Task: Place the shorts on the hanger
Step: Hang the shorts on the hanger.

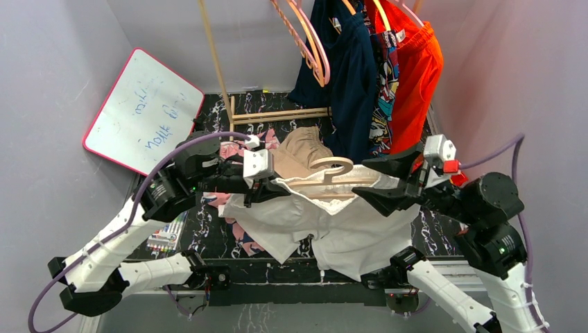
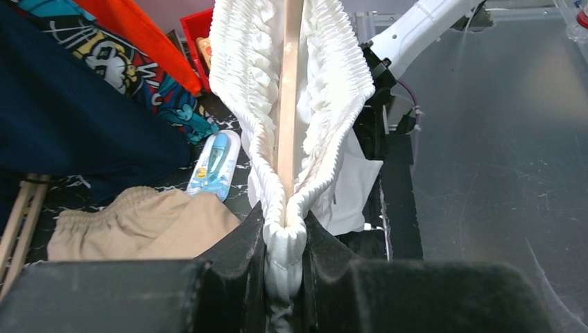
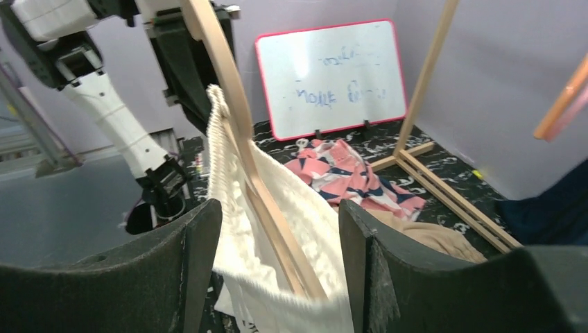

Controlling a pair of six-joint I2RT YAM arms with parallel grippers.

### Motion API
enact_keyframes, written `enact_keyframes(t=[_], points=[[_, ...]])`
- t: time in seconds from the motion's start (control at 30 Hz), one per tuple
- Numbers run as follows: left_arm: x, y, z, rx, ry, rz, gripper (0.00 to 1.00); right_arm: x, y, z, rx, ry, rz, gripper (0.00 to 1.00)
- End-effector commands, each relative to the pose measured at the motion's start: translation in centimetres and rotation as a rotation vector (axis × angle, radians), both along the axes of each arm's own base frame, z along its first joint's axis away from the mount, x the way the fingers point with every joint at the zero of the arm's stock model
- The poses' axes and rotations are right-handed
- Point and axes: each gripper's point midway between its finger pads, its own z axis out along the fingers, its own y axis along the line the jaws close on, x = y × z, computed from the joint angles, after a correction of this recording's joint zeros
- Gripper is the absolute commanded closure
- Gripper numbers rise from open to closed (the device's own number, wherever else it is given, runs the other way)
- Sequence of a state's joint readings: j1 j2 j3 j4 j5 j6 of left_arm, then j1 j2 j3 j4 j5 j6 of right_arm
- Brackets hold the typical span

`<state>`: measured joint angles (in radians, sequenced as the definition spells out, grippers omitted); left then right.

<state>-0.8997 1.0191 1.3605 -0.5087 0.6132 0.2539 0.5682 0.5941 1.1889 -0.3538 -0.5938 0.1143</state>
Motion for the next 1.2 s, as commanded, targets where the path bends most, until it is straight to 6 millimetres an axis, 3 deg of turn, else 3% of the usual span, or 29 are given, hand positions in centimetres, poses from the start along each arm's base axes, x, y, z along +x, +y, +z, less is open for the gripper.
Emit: enact_keyframes(t=[0.0, 0.1, 0.17, 0.3, 0.47, 0.67, 0.8, 1.17], points=[[-0.5, 2.0, 2.8, -0.086, -0.087, 0.054, 1.00, 0.5, -3.6, 2.2, 0.050, -0.078, -0.216, 0.31], [-0.9, 3.3, 2.7, -0.082, -0.093, 0.085, 1.00, 0.5, -5.9, 3.3, 0.108, -0.125, -0.332, 0.31], [-1.1, 3.8, 2.6, -0.081, -0.092, 0.096, 1.00, 0.2, -6.1, 3.2, 0.093, -0.135, -0.333, 0.32], [-1.5, 4.3, 3.1, -0.089, -0.090, 0.099, 1.00, 0.3, -4.8, 1.7, 0.007, -0.086, -0.268, 0.38], [-1.7, 4.3, 3.4, -0.095, -0.088, 0.092, 1.00, 0.5, -4.1, 2.1, 0.023, -0.104, -0.240, 0.47], [-1.7, 3.8, 3.6, -0.095, -0.087, 0.074, 1.00, 0.6, -2.4, 2.1, 0.012, -0.090, -0.152, 0.50], [-1.6, 3.8, 4.1, -0.104, -0.097, 0.073, 1.00, 0.8, -1.4, 1.0, -0.025, -0.049, -0.105, 0.52], [-1.7, 4.4, 4.7, -0.122, -0.114, 0.094, 1.00, 0.9, -0.6, -0.1, -0.053, -0.008, -0.061, 0.85]])
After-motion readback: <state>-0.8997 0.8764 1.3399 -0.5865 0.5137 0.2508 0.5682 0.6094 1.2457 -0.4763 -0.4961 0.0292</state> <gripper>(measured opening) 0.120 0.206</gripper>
